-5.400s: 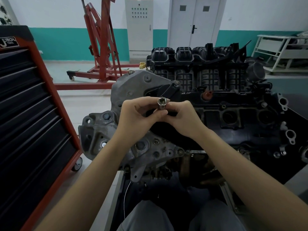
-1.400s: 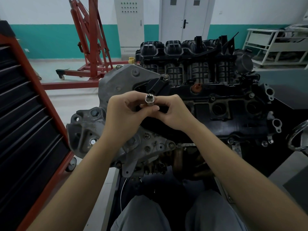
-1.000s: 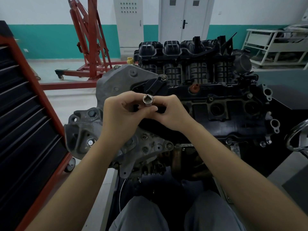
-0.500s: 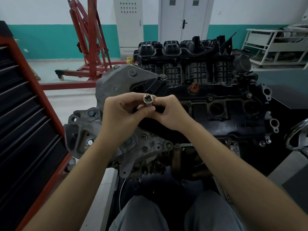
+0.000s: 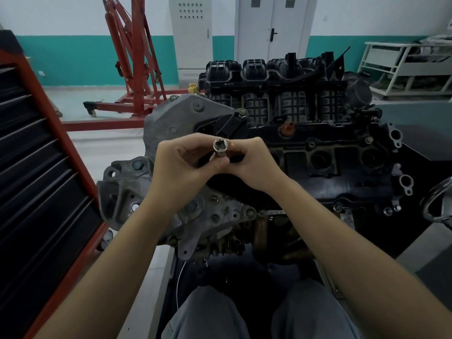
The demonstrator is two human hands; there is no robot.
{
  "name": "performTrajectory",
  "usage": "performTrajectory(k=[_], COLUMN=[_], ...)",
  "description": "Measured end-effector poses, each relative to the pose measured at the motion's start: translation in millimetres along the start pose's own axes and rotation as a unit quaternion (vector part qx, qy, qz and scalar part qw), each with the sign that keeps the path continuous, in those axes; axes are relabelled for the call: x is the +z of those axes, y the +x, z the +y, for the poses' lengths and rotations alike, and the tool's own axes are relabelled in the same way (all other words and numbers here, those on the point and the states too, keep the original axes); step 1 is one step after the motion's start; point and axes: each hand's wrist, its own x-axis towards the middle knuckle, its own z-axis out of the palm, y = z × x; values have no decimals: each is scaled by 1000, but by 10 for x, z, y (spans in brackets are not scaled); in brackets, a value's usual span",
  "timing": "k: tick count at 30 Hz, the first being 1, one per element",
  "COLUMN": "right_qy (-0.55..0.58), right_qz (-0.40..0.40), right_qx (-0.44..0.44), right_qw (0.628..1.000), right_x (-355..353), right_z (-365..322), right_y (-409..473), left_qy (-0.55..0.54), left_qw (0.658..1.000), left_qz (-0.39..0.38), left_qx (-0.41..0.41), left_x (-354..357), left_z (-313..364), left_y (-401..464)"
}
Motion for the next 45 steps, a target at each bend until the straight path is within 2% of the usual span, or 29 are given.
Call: performTrajectory(k=[5,8,12,17,20,23,29,32,35,41,45], right_qy=[4,-5,-11,-4,-2,9,4,-2,4,1,-3], right_qz=[-5,-24,8,-2,-20,5,5,-17,-1,6,-8], right_qx=[1,6,14,1,3,7,1,4,7,-2,-3], right_qw=[1000,1000,1000,1000,1000,1000,1000,1000,1000,1000,1000], right_x=[-8,1,3,-10,-6,5,-11,-4,0,-17,-7], right_z=[-12,-4,1,-20,-12,-10,-13,-14,-9,-26,-26], right_y=[-6,-1,6,-10,-1,-1,-14,-11,-6,-11,-7], left_qy=[83,69,36,56,28,6,61,25,-25,30,2], left_qw=[994,996,999,997,998,999,995,998,999,999,1000], left_qz=[66,52,26,58,49,32,81,51,16,42,-1], left_qx=[18,17,13,12,-7,-17,-7,-14,-25,-14,-18], left_x=[22,7,-1,-3,6,-8,31,32,-2,1,-2], left_z=[28,-6,-10,-2,-10,-3,13,6,9,38,49], left_y=[-2,8,0,-1,-12,-15,-10,-4,-7,-4,12])
